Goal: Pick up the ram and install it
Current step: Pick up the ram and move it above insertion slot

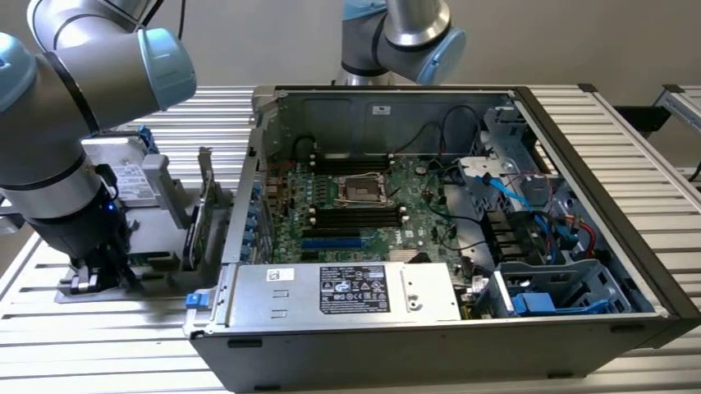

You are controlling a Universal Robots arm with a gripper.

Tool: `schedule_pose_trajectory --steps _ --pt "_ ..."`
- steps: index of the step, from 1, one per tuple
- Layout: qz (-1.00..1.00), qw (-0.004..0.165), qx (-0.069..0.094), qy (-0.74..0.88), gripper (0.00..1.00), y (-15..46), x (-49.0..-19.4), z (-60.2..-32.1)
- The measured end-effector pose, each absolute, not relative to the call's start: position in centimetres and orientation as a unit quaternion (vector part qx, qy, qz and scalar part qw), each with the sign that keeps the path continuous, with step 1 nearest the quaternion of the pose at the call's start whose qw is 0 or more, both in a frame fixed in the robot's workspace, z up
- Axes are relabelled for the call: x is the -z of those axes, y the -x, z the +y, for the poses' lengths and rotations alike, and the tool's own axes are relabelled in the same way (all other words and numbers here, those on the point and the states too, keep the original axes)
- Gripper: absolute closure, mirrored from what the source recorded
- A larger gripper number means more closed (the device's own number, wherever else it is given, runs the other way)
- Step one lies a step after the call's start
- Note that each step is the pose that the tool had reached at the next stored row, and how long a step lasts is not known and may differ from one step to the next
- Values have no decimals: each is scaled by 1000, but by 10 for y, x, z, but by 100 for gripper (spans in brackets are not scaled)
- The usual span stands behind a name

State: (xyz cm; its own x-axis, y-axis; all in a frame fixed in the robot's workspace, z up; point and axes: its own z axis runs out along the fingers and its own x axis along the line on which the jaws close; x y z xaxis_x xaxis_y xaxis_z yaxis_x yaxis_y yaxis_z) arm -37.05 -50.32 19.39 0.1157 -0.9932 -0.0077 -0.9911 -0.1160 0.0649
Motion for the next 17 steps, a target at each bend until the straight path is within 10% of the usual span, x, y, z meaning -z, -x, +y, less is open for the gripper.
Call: schedule_pose_trajectory --steps 17 --pt "-665 23 26 -746 87 368 -194 -503"
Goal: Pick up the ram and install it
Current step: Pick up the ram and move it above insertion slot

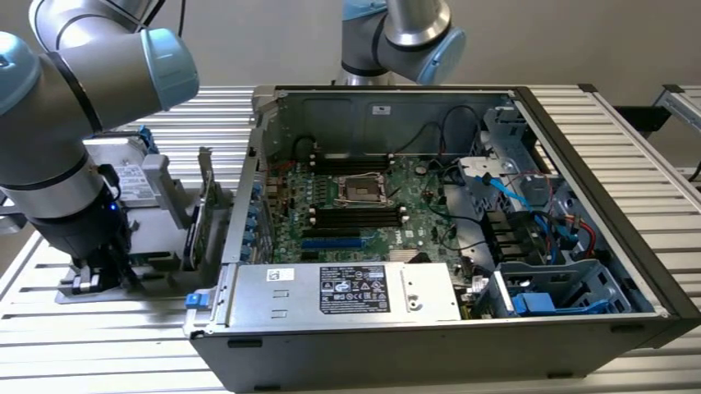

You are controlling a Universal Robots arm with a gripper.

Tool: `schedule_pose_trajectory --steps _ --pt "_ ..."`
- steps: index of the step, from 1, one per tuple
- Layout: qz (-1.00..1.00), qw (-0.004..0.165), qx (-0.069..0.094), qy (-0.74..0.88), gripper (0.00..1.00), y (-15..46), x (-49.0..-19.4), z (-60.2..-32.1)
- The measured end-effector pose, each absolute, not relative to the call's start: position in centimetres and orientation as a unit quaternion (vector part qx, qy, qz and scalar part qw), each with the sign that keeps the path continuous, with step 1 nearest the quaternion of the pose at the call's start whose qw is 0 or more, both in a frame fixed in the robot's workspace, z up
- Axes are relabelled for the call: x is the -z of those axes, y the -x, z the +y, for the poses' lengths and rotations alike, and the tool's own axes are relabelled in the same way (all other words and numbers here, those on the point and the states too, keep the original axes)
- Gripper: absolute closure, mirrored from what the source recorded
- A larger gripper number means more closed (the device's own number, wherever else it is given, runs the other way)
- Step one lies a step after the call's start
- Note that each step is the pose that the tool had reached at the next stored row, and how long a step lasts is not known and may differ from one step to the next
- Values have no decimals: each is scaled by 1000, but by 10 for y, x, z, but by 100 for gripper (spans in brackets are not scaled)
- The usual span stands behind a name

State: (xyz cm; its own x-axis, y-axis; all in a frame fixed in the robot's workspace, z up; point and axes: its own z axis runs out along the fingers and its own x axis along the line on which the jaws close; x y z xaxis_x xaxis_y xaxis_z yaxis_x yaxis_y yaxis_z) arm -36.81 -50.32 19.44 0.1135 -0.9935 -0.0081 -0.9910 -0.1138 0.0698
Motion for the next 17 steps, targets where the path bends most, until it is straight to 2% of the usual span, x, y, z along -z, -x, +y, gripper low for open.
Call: schedule_pose_trajectory --steps 17 --pt "-668 26 30 -743 87 367 -207 -503"
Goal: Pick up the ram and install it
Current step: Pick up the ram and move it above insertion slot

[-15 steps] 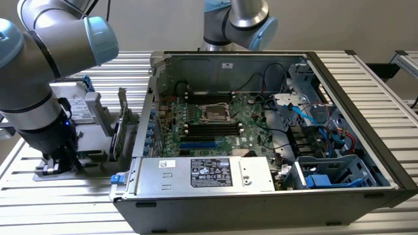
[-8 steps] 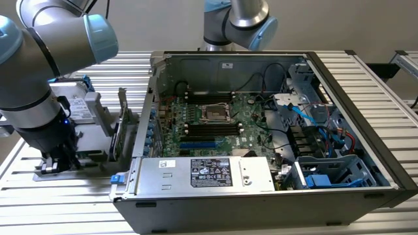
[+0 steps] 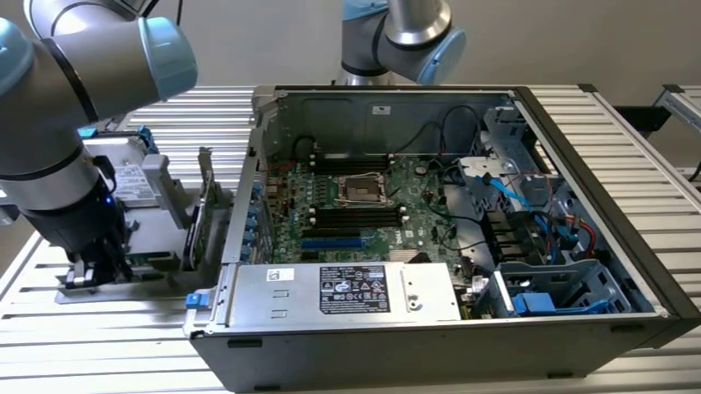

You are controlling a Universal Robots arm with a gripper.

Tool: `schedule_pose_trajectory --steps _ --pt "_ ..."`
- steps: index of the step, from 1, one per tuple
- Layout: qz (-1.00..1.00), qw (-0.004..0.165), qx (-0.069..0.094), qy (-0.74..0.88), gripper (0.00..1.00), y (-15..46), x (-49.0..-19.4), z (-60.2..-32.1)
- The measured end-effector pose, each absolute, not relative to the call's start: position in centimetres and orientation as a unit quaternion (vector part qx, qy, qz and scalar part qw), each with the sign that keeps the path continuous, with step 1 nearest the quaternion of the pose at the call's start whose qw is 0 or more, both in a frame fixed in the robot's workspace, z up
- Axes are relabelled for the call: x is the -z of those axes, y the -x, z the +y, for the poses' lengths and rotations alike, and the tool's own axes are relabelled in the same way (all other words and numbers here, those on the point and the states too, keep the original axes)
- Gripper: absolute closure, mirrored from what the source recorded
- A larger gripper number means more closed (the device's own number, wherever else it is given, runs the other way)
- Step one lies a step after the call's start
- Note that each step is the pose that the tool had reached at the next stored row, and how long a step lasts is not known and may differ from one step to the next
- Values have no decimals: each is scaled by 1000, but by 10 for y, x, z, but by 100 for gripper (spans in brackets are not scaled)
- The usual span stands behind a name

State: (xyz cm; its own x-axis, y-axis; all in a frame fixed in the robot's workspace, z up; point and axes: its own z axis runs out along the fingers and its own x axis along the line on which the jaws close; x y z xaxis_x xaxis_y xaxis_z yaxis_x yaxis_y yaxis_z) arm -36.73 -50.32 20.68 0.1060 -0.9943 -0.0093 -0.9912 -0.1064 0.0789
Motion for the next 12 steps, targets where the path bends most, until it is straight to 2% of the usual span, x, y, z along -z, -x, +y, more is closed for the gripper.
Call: schedule_pose_trajectory --steps 12 --pt "-668 30 34 -743 87 365 -227 -503"
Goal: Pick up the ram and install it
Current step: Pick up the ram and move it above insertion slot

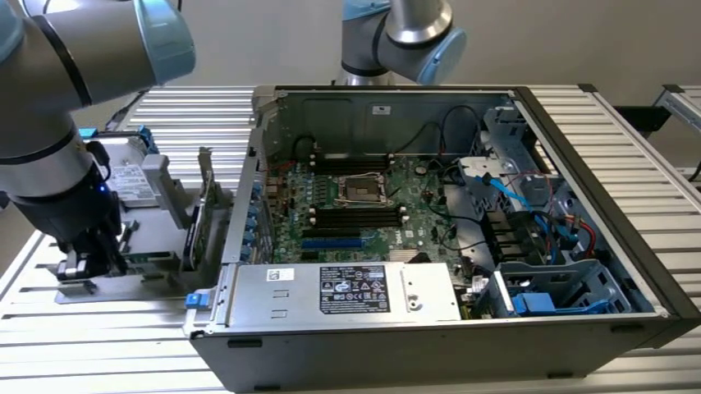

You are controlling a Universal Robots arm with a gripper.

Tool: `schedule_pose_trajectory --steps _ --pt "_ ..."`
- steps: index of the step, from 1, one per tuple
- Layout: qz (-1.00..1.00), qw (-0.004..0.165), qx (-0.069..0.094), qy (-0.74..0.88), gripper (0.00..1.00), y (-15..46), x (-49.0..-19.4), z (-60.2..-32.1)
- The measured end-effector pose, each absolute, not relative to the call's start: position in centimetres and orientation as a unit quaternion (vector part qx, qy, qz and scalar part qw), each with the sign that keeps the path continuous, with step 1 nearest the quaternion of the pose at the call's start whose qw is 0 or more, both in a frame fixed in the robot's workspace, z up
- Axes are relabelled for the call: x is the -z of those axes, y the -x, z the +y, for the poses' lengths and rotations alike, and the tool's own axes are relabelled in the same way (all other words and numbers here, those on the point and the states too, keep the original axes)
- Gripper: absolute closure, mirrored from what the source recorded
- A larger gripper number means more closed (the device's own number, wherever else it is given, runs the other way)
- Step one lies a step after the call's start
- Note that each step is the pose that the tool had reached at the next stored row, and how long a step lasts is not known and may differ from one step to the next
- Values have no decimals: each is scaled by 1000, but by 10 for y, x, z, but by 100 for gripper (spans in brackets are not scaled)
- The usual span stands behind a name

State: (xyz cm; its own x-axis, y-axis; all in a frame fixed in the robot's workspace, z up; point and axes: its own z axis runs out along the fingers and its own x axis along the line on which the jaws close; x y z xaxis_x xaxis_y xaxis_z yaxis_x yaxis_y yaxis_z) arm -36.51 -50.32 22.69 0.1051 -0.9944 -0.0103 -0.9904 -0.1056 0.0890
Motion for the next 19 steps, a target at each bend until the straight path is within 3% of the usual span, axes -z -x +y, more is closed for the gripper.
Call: schedule_pose_trajectory --steps 19 --pt "-668 39 44 -742 87 341 -283 -503"
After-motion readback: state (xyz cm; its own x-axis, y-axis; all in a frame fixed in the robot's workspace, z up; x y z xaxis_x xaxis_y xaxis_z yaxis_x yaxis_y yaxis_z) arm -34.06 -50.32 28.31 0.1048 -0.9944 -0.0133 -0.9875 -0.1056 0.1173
